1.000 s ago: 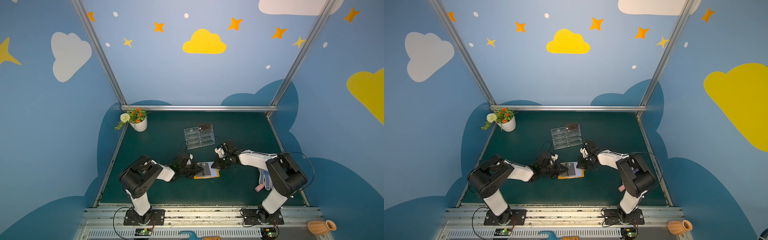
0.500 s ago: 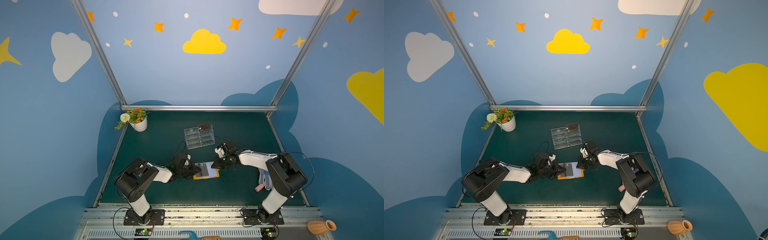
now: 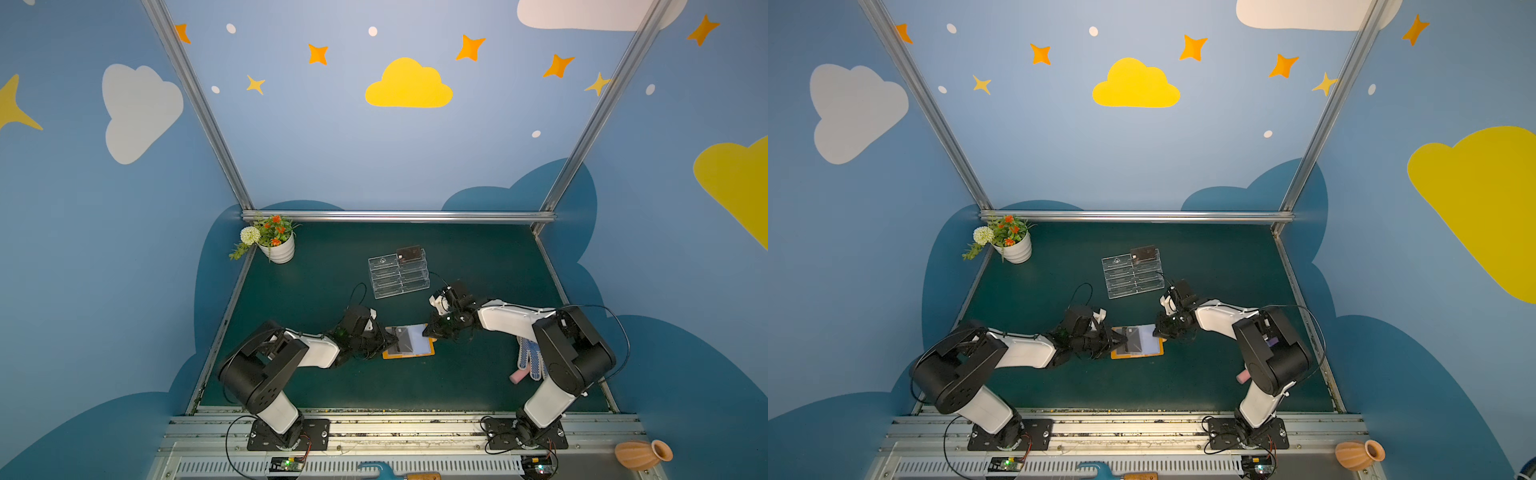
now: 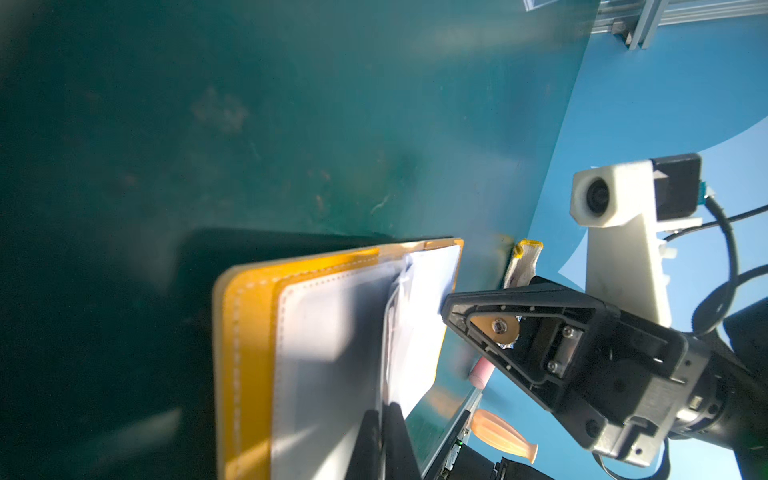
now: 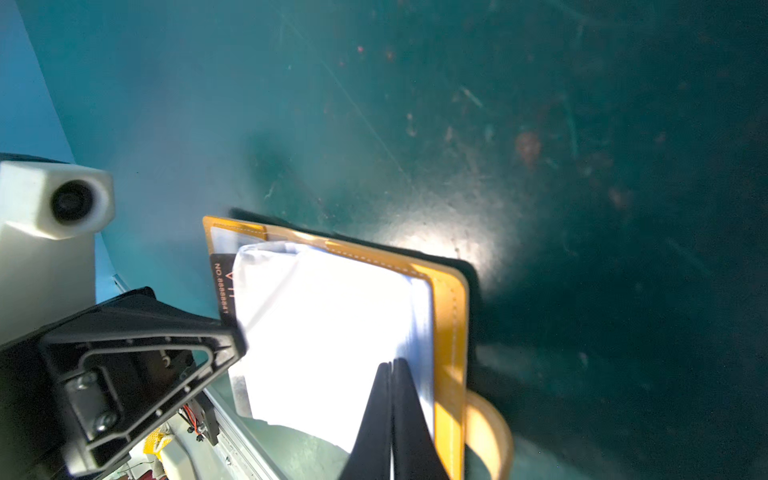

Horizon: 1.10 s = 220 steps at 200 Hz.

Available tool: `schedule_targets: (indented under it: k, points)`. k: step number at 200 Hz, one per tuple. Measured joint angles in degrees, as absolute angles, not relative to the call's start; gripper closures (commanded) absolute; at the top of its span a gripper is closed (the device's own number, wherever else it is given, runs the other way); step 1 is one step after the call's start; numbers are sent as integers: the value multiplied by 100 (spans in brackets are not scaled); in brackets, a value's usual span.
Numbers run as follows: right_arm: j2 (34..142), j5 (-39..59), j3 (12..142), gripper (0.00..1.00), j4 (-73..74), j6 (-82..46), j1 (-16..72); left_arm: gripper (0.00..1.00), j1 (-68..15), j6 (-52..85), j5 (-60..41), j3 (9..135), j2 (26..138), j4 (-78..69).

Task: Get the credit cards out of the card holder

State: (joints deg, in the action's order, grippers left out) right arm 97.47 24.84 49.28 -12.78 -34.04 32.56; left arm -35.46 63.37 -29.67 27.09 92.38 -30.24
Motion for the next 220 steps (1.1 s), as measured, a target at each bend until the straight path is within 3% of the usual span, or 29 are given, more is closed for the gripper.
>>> schedule_targets:
  k: [98, 162, 220]
  points:
    - [9631, 2637, 5170, 100, -1140, -3507, 3800, 96, -3524, 6311, -3116, 2709, 9389, -3177]
    - [10285, 2622, 5415, 100, -1072, -3601, 3889, 78, -3527, 6283, -3146, 2698, 9404, -3199]
    - [10285, 2556, 5441, 100, -1109, -3599, 3883, 89, -3524, 6320, -3131, 2574, 9404, -3321]
